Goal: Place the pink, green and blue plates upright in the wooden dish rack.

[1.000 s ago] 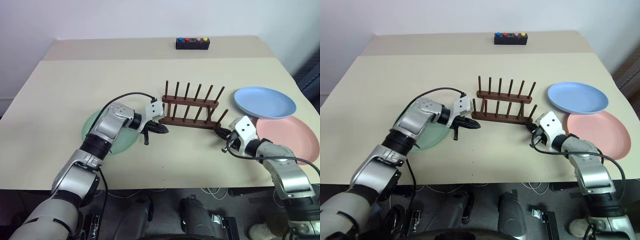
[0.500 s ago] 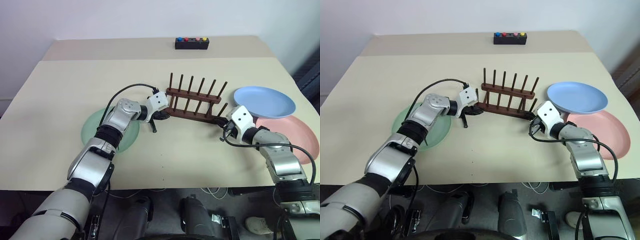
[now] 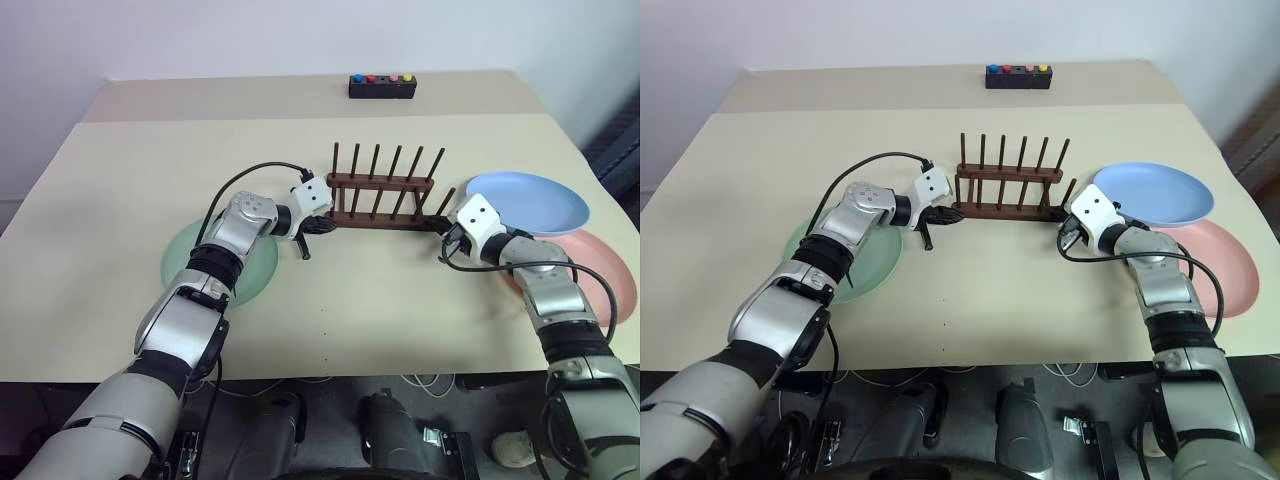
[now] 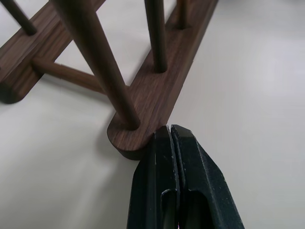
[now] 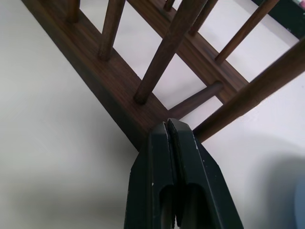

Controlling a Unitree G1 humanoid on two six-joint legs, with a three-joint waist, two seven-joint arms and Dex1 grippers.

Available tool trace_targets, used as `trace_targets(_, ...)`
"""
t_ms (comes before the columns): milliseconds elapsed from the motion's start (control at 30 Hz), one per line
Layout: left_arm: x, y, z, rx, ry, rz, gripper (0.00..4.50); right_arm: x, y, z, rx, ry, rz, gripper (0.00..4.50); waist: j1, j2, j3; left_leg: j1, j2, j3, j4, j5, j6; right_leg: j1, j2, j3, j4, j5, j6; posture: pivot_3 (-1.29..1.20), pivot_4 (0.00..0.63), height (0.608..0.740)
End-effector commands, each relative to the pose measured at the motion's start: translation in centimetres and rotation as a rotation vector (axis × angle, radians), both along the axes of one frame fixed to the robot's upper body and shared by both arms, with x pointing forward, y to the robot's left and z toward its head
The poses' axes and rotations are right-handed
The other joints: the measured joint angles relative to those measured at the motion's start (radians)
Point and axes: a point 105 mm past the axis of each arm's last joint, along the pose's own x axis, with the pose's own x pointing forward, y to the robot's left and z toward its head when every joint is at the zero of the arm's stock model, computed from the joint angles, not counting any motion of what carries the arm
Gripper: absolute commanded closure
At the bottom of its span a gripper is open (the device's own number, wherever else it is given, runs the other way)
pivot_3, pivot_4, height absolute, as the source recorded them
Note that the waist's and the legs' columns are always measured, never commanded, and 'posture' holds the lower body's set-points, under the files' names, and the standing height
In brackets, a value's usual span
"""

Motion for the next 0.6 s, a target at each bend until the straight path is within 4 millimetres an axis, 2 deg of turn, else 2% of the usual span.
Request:
trace_targets(33,0.4,-0.4,1.7,-0.027,-0.049,-0.01,4.5,0.9,0.5,1.0,-0.015,-0.049,0.024,4.47,0.0,0.0,0.0,0.0,0.0,0.0,0.0,0.0,0.0,0.0,0.0,0.0,0.0,0.0,0.0,0.0,0.15,0.74)
trace_targets(433,0.6,-0.6,1.9,-0.044,-0.053,-0.008,4.5,1.6,0.4,1.1,-0.008,-0.072,0.037,4.47,0.001,0.0,0.0,0.0,0.0,0.0,0.0,0.0,0.0,0.0,0.0,0.0,0.0,0.0,0.0,0.0,0.15,0.74)
trace_targets(600,0.4,-0.9,2.1,-0.058,-0.053,-0.029,4.5,1.5,0.1,2.0,0.013,-0.112,0.027,4.47,0.001,0.0,0.0,0.0,0.0,0.0,0.0,0.0,0.0,0.0,0.0,0.001,0.0,0.0,0.0,0.0,0.15,0.74)
